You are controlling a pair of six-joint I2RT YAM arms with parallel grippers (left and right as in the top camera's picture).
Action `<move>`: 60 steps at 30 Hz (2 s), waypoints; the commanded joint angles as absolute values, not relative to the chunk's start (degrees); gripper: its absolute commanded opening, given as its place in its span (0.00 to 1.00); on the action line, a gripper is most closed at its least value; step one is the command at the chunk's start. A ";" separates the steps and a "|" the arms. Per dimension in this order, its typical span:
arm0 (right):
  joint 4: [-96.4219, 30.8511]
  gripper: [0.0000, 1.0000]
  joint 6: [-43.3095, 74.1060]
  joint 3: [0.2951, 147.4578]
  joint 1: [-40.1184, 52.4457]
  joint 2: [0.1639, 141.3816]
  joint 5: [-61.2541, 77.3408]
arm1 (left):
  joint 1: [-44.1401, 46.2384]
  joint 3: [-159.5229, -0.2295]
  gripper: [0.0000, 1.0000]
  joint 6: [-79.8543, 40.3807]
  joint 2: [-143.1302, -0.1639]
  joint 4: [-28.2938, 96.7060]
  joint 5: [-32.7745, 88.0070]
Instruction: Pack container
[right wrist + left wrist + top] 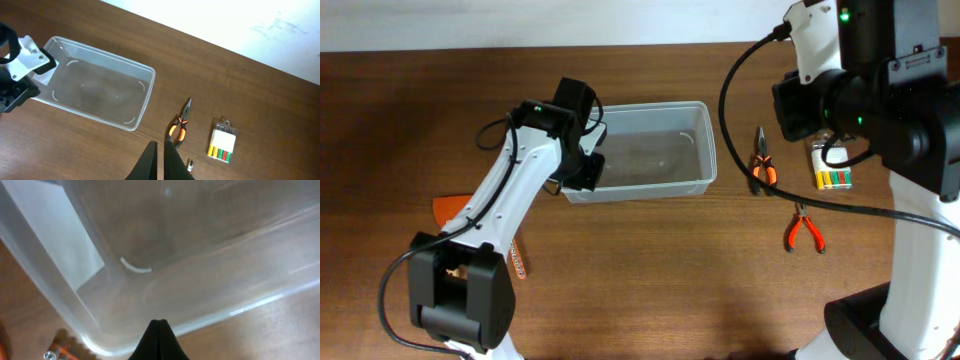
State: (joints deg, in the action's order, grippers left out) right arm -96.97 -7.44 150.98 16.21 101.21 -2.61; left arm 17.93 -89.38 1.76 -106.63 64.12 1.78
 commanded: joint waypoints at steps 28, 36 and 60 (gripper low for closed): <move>-95.57 0.09 -6.74 151.39 15.99 100.88 -3.27 | 16.62 -94.76 0.02 2.22 -110.56 61.19 -4.21; -95.55 0.09 -6.72 147.70 14.98 101.36 -4.32 | 14.11 -114.32 0.02 1.58 -109.69 73.41 -9.13; -97.34 0.52 -0.95 116.22 -9.19 85.32 4.21 | 3.40 -104.14 0.02 -1.96 -76.55 87.24 -12.34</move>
State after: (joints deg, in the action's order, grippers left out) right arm -96.99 -2.07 120.81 -8.93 89.95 2.96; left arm 4.56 -110.78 -1.17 -77.97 89.38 -13.67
